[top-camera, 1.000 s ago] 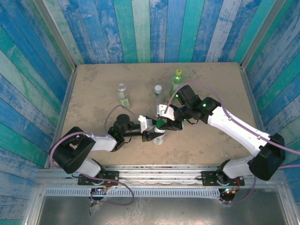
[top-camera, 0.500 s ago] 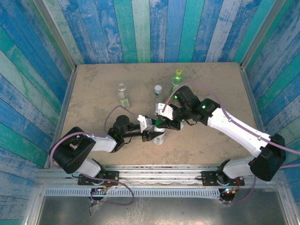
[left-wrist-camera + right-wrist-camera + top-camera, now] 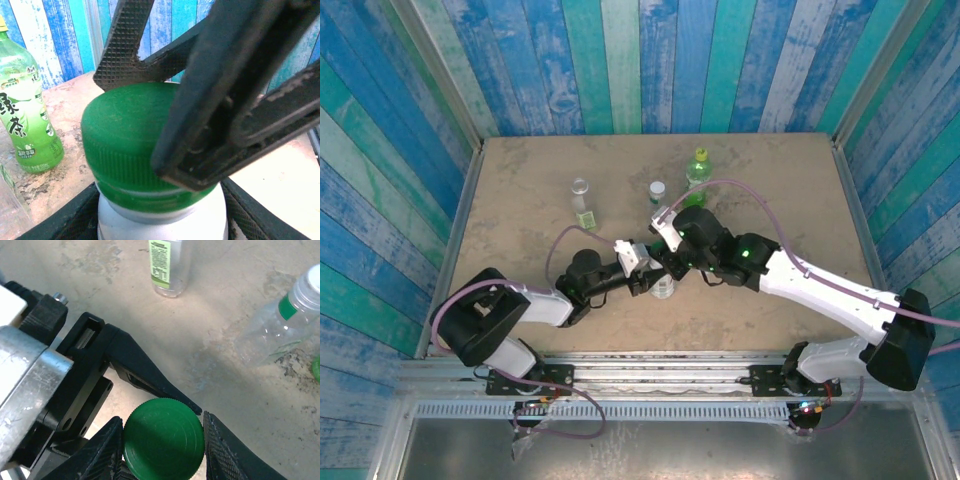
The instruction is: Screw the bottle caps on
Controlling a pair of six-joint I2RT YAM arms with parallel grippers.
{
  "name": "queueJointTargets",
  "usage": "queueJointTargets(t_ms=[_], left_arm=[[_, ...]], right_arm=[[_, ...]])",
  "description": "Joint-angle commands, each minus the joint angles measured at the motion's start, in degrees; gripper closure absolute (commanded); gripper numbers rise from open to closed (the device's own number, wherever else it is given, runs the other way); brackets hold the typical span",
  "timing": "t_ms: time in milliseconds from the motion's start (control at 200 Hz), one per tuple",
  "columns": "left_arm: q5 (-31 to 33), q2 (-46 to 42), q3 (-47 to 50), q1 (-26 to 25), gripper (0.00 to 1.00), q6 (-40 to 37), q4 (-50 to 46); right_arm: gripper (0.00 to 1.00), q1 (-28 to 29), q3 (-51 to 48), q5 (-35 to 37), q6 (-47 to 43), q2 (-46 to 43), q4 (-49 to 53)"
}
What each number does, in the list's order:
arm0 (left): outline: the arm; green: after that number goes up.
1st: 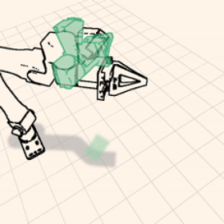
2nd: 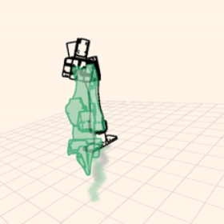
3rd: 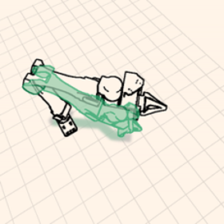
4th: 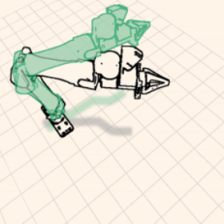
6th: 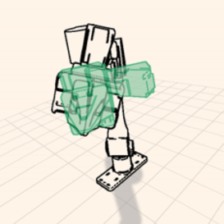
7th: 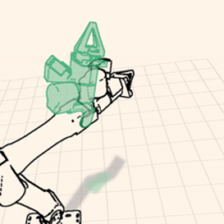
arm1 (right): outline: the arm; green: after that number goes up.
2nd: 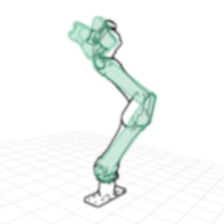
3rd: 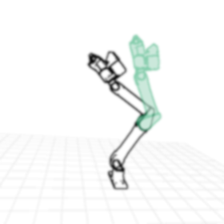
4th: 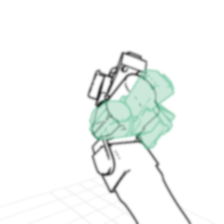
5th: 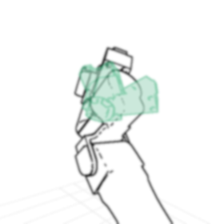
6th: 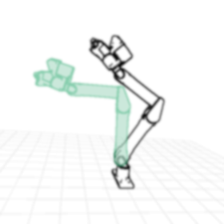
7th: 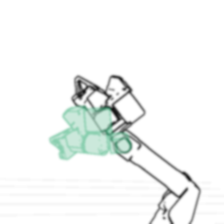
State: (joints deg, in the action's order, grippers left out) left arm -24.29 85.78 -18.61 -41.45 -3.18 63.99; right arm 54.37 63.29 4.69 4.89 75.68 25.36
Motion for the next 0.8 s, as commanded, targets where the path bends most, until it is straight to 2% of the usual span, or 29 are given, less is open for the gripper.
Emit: queueJointTargets(t_ms=[0,190,340,431,691,796], left_arm=[[6.01,0.22,-1.34,0.60,0.46,-1.84,-0.81],[2.46,-2.33,0.21,0.58,0.45,-4.30,-2.41],[-2.60,-3.99,0.55,0.54,0.44,-5.77,-4.14],[-3.16,-4.25,1.09,0.58,0.44,-5.61,-3.18],[-3.39,-4.20,1.12,0.58,0.43,-5.60,-2.91],[-3.26,-4.26,1.29,0.60,0.43,-5.42,-2.40]], right_arm=[[0.55,0.71,-1.04,1.66,3.51,0.20,7.27],[0.34,0.25,1.36,-3.06,-5.34,-4.07,4.71],[0.26,-0.79,-0.94,-4.63,-11.39,-7.30,1.07],[0.25,-1.77,-0.74,-3.96,-12.83,-6.51,0.56],[0.24,-3.43,0.34,-7.90,-13.40,-1.13,0.34],[0.30,-3.85,0.19,-9.17,-13.24,0.94,0.30]])
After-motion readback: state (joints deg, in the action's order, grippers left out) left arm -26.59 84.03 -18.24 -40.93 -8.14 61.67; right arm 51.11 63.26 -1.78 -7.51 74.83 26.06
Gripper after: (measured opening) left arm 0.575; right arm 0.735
